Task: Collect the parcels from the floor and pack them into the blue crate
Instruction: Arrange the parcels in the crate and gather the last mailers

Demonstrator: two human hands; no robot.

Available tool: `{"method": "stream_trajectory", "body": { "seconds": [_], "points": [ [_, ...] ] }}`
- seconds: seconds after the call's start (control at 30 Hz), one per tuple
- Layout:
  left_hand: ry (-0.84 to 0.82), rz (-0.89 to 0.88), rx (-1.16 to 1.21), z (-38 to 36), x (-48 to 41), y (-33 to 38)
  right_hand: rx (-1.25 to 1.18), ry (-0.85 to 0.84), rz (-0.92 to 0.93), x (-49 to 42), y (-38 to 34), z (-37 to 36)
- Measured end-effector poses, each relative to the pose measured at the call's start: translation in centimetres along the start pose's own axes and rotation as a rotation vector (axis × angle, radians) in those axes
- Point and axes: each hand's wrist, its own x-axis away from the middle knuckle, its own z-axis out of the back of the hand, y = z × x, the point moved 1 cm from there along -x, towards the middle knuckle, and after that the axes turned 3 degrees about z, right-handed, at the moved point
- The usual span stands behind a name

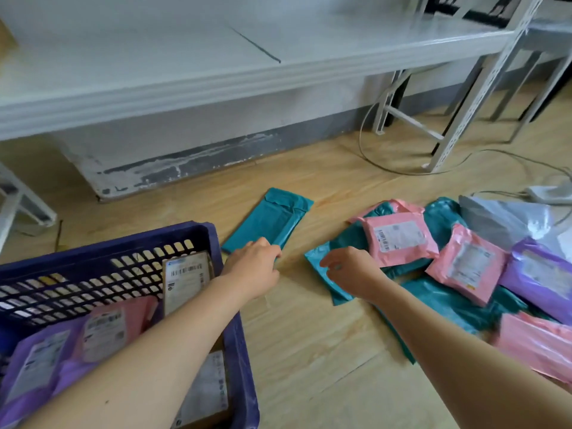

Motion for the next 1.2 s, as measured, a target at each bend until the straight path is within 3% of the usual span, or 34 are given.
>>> {"method": "stream_trajectory", "body": {
  "seconds": [0.3, 0.7, 0.93, 1.2],
  "points": [
    [-0.169, 0.187, -0.059, -5.4, -10.1, -0.8, -0.155, -0.051, -0.044, -9.2, 2.6, -5.6],
    [-0.356, 0.264, -0.169, -13.9, -18.7, -2.7, -0.237, -0.131, -0.128, -17.2, 4.4, -10.3],
    [-0.626, 0.390, -0.186, -16.7, -20.3, -3.2, -0.290, -0.156, -0.160, -17.9, 5.3, -12.0],
    [-0.574, 0.438, -0.120, -16.9, -19.4, -3.6, -0.255, -0.141, -0.182, -17.4, 5.9, -12.4]
  ]
}}
